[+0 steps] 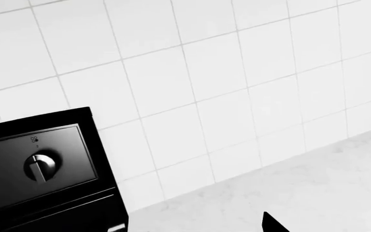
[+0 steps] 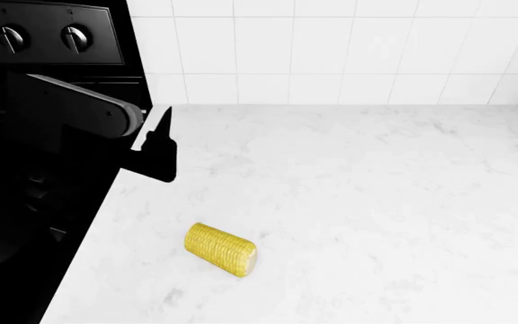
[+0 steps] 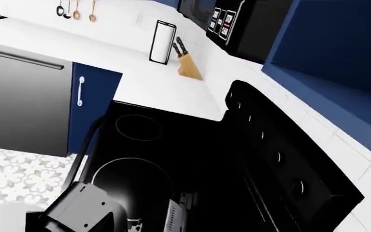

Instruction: Pick the apricot, corn from the counter and place them in the cabinet. Then close the cabinet.

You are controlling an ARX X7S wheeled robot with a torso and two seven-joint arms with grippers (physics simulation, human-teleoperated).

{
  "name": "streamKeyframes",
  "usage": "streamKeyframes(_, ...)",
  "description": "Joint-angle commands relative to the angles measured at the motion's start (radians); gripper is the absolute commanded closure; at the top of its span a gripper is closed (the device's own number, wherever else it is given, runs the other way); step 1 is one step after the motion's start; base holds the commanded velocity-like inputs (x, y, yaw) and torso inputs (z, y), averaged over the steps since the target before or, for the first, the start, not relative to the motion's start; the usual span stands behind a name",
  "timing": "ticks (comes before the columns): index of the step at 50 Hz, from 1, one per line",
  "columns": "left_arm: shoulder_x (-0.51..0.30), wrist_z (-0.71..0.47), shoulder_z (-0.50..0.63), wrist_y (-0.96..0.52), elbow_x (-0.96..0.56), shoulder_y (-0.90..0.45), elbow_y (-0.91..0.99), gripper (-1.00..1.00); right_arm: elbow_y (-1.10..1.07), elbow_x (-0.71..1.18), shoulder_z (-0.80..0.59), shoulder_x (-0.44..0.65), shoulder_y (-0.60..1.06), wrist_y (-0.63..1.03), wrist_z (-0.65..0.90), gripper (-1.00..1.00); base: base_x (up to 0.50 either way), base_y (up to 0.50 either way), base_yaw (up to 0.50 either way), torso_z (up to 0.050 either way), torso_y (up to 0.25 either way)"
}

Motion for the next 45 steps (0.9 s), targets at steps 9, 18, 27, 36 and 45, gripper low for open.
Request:
streamKeyframes(9, -0.005, -0.013, -0.012, -0.008, -0.020, -0.009, 0.001, -1.00, -0.090, 0.367, -0.014, 0.138, -0.164, 0.004, 0.323, -1.00, 0.00, 0.00, 0.00, 0.000, 0.000)
streamKeyframes(18, -0.011, -0.012, -0.010, 0.009, -0.015, 0.004, -0.004, -1.00, -0.118, 0.472, -0.003, 0.196, -0.220, -0.003, 0.418, -1.00, 0.00, 0.00, 0.00, 0.000, 0.000)
streamKeyframes(27, -0.012, -0.017, -0.007, 0.013, -0.017, 0.007, -0.005, -1.00, -0.142, 0.531, 0.014, 0.270, -0.279, -0.022, 0.477, -1.00, 0.00, 0.00, 0.00, 0.000, 0.000)
streamKeyframes(36, -0.013, -0.022, -0.001, 0.015, -0.019, 0.004, -0.007, -1.00, -0.198, 0.613, 0.029, 0.334, -0.379, -0.019, 0.545, -1.00, 0.00, 0.00, 0.00, 0.000, 0.000)
streamKeyframes(45, -0.013, -0.024, 0.000, 0.022, -0.022, 0.005, -0.010, -1.00, -0.261, 0.621, -0.042, 0.377, -0.494, -0.043, 0.560, -1.00, 0.00, 0.00, 0.00, 0.000, 0.000)
